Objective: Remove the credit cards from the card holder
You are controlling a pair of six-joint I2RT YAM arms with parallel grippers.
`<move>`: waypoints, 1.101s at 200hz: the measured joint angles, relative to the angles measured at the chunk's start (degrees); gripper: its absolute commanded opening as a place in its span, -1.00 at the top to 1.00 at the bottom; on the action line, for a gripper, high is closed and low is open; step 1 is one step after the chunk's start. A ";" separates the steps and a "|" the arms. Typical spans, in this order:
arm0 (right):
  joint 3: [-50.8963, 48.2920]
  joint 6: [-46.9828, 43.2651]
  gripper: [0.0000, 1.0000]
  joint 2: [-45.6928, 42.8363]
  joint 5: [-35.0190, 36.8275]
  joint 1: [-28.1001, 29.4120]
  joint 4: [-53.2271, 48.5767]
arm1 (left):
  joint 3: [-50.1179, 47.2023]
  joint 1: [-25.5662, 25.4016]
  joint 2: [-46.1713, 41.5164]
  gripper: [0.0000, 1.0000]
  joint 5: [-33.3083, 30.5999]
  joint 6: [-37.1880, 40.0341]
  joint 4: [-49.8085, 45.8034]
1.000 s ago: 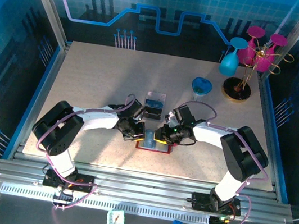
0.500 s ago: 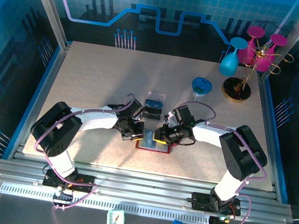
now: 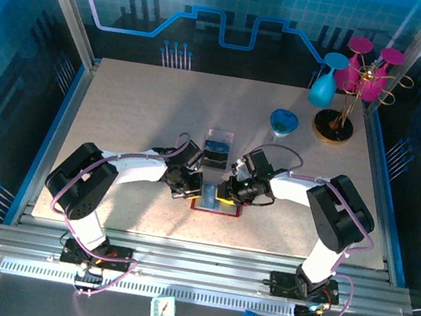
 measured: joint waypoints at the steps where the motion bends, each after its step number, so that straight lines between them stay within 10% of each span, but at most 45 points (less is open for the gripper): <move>1: 0.00 0.00 0.47 0.00 0.00 0.00 0.00 | 0.00 0.00 0.02 0.94 0.00 0.00 0.00; 220: -3.69 4.11 0.87 -2.16 -2.21 -0.33 6.49 | 0.02 0.00 0.42 0.94 0.04 0.02 0.09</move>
